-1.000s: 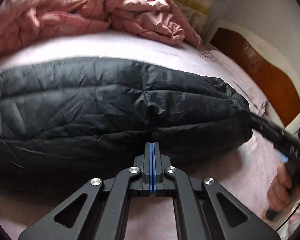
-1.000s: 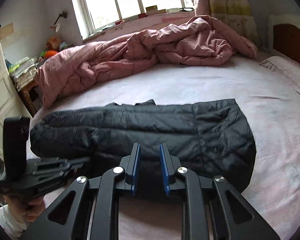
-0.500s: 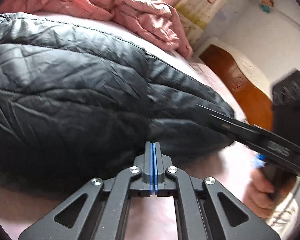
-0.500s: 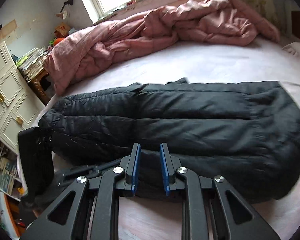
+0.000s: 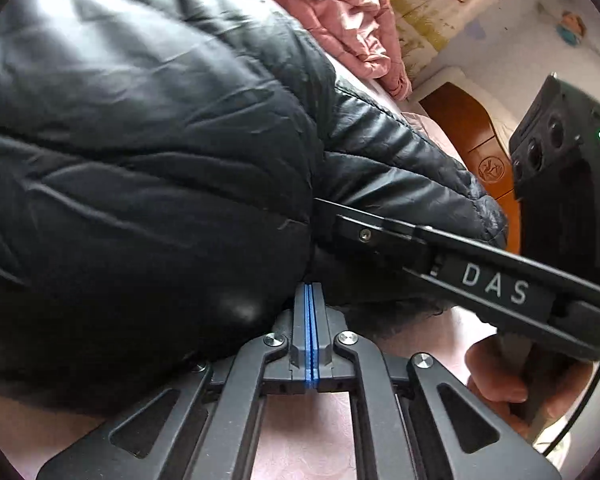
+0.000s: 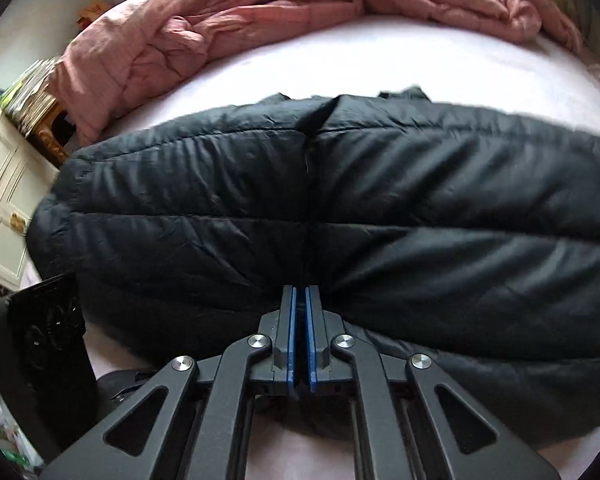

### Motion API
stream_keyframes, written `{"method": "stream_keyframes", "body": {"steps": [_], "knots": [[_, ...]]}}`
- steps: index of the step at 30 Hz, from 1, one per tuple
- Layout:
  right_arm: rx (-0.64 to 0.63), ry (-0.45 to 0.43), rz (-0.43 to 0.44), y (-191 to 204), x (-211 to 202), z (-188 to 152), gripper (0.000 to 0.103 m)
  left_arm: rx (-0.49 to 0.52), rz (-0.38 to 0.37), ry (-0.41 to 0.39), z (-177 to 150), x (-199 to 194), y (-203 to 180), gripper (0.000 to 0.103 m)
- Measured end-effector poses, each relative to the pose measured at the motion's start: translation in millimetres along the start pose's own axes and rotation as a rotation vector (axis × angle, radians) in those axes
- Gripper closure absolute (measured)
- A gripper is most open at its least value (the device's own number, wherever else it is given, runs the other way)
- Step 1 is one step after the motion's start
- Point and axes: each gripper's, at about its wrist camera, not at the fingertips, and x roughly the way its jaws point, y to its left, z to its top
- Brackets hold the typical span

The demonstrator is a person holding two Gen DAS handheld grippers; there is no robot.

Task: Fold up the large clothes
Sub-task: 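Grasp the folded jacket with both grippers and fold it in half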

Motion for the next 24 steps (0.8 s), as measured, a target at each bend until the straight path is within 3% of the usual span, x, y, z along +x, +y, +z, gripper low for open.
{"method": "stream_keyframes", "body": {"steps": [4, 9, 18, 21, 24], "knots": [[-0.02, -0.001, -0.055, 5, 8, 13, 0.101, 0.02, 0.043, -0.024, -5, 0, -7, 0.099], [0.031, -0.01, -0.077, -1, 21, 50, 0.101, -0.028, -0.014, -0.01, -4, 0, 1, 0.099], [0.113, 0.04, -0.159, -14, 68, 106, 0.103, 0.02, 0.035, -0.047, -6, -3, -11, 0.099], [0.091, -0.034, -0.152, -13, 45, 107, 0.103, 0.075, 0.079, -0.088, -15, -12, -22, 0.099], [-0.037, -0.179, -0.159, -5, -6, 79, 0.103, 0.067, 0.043, -0.116, -17, -20, -23, 0.1]]}}
